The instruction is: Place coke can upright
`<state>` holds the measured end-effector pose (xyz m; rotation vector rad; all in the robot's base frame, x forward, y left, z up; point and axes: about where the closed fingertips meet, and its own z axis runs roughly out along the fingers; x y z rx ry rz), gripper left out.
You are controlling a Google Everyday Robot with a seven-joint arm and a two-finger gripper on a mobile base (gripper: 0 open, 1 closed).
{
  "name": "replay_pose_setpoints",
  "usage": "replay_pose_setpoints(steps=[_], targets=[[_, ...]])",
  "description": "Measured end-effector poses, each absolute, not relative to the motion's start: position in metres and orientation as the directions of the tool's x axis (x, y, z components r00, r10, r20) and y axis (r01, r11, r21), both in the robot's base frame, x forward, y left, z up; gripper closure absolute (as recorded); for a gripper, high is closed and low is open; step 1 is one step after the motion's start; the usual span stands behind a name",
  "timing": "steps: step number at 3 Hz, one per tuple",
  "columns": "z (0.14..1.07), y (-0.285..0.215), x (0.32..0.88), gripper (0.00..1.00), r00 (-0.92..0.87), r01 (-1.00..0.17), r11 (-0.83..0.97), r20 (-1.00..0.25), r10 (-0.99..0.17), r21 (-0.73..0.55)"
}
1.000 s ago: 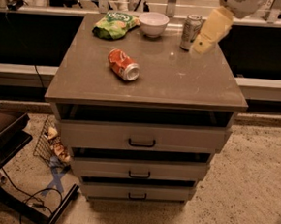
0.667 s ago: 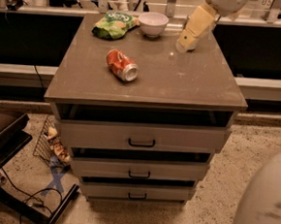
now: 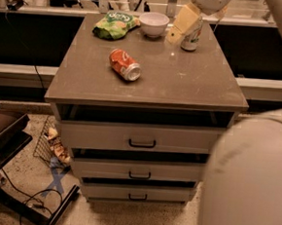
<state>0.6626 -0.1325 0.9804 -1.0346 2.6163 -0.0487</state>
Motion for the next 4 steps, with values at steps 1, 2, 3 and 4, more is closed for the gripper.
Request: replay_pose_setpoints(steps=[1,2,3,4], targets=[[0.952,-0.085,0.709,0.00,-0.711,-0.649,0.754,-0.270,-0.649,-0.104],[0.914,-0.039,0.752,0.00,-0.764,-0.593,0.799,-0.243,-0.597,-0.101],[0.894,-0.017,0.767,0.00,-0.821,-0.518,0.850,-0.224,-0.525,-0.096],[0.892,0.000,0.768,0.00,-0.841,-0.487,0.867,-0.212,-0.498,-0.104]])
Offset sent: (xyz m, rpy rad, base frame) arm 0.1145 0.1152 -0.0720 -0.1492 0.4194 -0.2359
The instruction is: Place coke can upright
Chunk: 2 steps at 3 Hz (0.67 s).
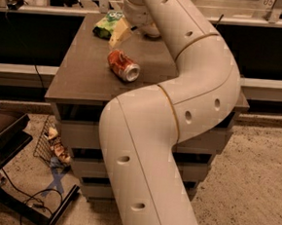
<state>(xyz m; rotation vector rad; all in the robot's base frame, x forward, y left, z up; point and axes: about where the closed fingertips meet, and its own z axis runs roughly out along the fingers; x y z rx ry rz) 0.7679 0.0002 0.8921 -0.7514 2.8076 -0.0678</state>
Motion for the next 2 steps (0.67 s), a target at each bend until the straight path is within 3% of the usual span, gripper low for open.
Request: replay_pose_setpoints(steps=[2], targets=[[0.892,0.031,0.752,0.00,-0.804,-0.567,0.823,-0.207,-0.558,-0.017]])
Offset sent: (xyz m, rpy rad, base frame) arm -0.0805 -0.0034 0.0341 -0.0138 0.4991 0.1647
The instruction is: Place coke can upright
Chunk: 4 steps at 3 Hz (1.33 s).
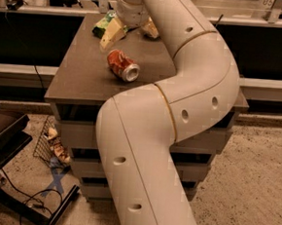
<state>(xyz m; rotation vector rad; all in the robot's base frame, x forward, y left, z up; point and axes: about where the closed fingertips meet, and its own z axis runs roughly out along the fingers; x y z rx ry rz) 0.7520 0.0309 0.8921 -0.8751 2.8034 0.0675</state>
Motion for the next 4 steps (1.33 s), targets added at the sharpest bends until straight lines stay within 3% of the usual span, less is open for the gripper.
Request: replay_pose_setpoints(steps=[2,3,4], targets=[[0.859,0.052,0.735,0.00,-0.784,-0.619,0.776,-0.155,-0.601,0.119],[0.839,0.053,0.734,0.18,-0.789,-0.614,0.782,-0.101,-0.606,0.110],[0.836,0.058,0.744,0.42,-0.789,-0.613,0.784,-0.131,-0.600,0.102]])
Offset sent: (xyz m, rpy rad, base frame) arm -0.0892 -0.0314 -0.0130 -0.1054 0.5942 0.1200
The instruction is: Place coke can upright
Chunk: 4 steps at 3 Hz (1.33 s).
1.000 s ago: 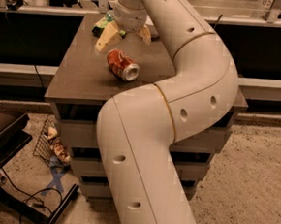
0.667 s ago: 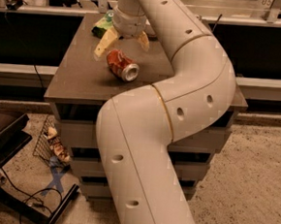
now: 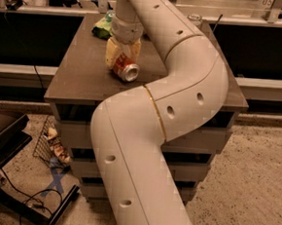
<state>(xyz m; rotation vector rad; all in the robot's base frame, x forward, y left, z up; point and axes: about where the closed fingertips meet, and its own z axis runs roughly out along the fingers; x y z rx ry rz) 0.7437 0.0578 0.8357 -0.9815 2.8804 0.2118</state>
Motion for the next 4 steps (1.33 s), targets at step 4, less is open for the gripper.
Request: replay_pose_setpoints(steps=[4], targets=[[0.826,0.070,0.765,1.00,-0.784,-0.612,0.786,-0.194,-0.589,0.087]])
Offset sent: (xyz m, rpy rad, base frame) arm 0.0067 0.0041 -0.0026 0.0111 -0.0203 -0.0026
